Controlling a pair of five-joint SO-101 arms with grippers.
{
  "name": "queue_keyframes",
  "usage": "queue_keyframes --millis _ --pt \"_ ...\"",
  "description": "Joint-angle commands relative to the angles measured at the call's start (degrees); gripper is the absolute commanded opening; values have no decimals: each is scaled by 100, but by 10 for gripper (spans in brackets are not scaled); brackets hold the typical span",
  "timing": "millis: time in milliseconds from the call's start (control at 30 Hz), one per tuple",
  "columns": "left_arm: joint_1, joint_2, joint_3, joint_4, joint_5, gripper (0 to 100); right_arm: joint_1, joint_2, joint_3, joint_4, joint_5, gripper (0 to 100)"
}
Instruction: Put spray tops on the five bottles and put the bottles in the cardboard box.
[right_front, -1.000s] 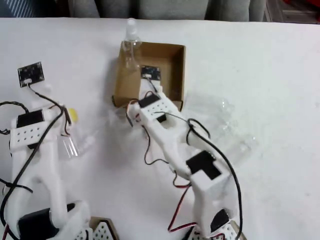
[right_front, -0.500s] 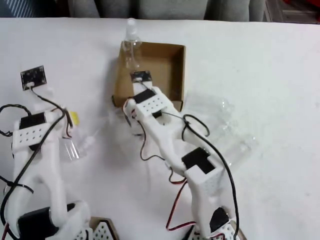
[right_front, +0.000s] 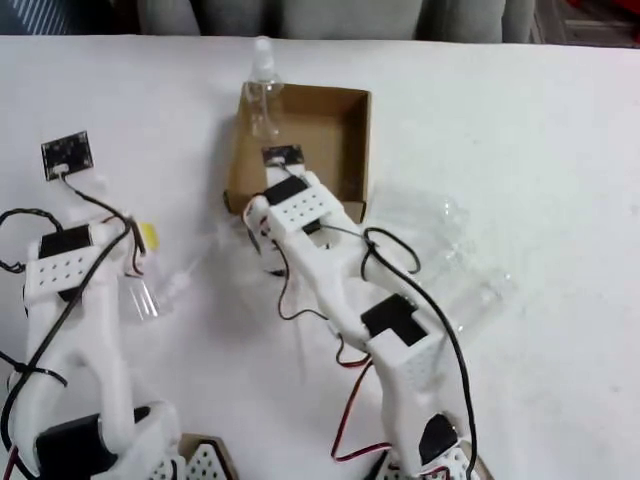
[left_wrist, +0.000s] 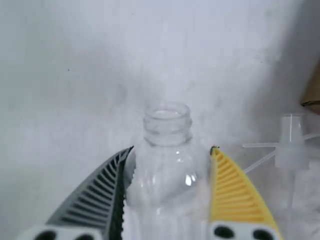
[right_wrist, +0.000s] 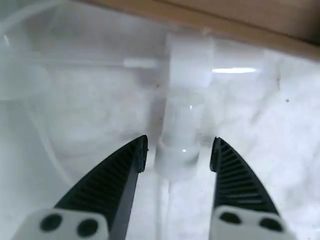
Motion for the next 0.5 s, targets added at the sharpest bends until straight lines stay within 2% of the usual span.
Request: queue_keyframes --millis 0,100,267,333,467 --pt "84 -66 -44 -132 -53 21 57 -75 -220 -4 -53 166" --pt "84 -66 -44 -132 -53 21 66 -75 -220 -4 -44 157" --pt "92 -66 -44 -132 -53 21 66 -127 -220 31 642 8" --pt "92 -66 -35 -132 -53 21 110 -180 -281 295 923 26" --pt "171 -75 -35 -132 -53 21 330 -629 -387 673 958 16"
